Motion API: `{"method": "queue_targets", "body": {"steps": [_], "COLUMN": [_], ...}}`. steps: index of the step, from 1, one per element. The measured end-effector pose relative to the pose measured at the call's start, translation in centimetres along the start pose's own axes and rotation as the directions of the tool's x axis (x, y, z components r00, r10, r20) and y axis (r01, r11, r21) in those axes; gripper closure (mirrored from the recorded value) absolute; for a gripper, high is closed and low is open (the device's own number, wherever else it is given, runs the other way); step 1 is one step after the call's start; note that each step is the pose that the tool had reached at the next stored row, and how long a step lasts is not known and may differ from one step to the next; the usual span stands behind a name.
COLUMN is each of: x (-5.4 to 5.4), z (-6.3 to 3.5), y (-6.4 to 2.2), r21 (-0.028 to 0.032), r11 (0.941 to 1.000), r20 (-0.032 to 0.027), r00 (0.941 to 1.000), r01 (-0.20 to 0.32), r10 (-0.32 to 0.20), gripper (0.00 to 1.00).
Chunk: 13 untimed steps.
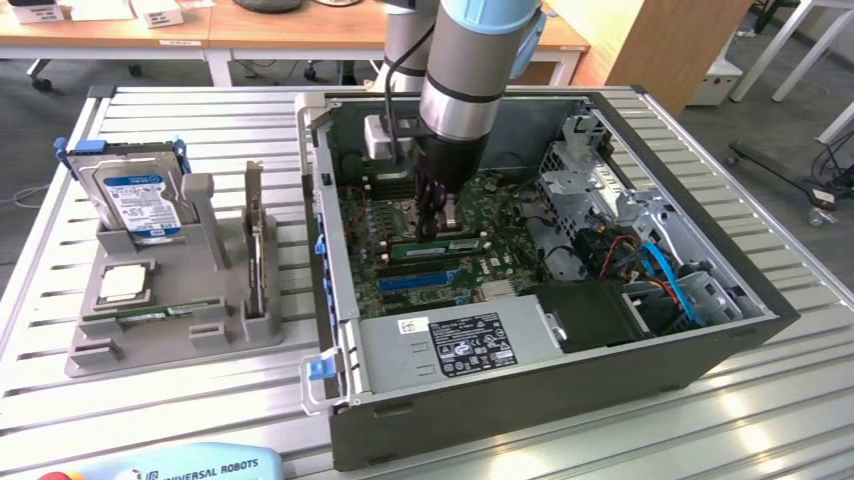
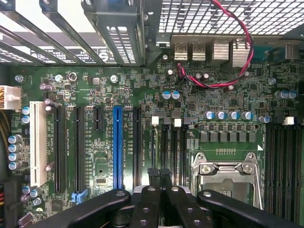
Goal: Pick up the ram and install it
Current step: 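Press down the ram until it locks into place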
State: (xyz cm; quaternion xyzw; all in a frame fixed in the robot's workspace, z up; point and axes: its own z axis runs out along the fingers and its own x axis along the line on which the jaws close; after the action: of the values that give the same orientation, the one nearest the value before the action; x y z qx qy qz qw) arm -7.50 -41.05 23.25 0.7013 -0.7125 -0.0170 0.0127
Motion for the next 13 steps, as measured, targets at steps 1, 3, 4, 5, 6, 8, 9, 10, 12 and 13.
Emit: {"method": "queue_targets", "body": {"steps": [1, 3, 4, 5, 6, 8, 9, 10, 12, 13], "x": [0.00, 0.00, 0.00, 0.00, -0.01, 0.00, 0.00, 0.00, 0.00, 0.00], "z": [0.01, 0.01, 0.01, 0.03, 0.07, 0.16, 0.20, 0.22, 0.22, 0.22], "y": [0.00, 0.00, 0.00, 0.00, -0.01, -0.01, -0.01, -0.01, -0.01, -0.01], "r21": [-0.0001, -0.0001, 0.0000, 0.0000, 0.0002, 0.0001, 0.0000, 0.0000, -0.0001, 0.0000], "r11": [1.0000, 1.0000, 1.0000, 1.0000, 1.0000, 1.0000, 1.0000, 1.0000, 1.0000, 1.0000], "r20": [-0.0001, -0.0002, -0.0001, 0.0000, 0.0004, 0.0002, 0.0000, 0.0000, -0.0001, -0.0001], "r00": [1.0000, 1.0000, 1.0000, 1.0000, 1.0000, 1.0000, 1.0000, 1.0000, 1.0000, 1.0000], "r01": [0.000, 0.000, 0.000, 0.000, 0.000, 0.000, 0.000, 0.000, 0.000, 0.000], "r10": [0.000, 0.000, 0.000, 0.000, 0.000, 0.000, 0.000, 0.000, 0.000, 0.000], "gripper": [0.90, 0.90, 0.90, 0.90, 0.90, 0.90, 0.90, 0.90, 0.90, 0.90]}}
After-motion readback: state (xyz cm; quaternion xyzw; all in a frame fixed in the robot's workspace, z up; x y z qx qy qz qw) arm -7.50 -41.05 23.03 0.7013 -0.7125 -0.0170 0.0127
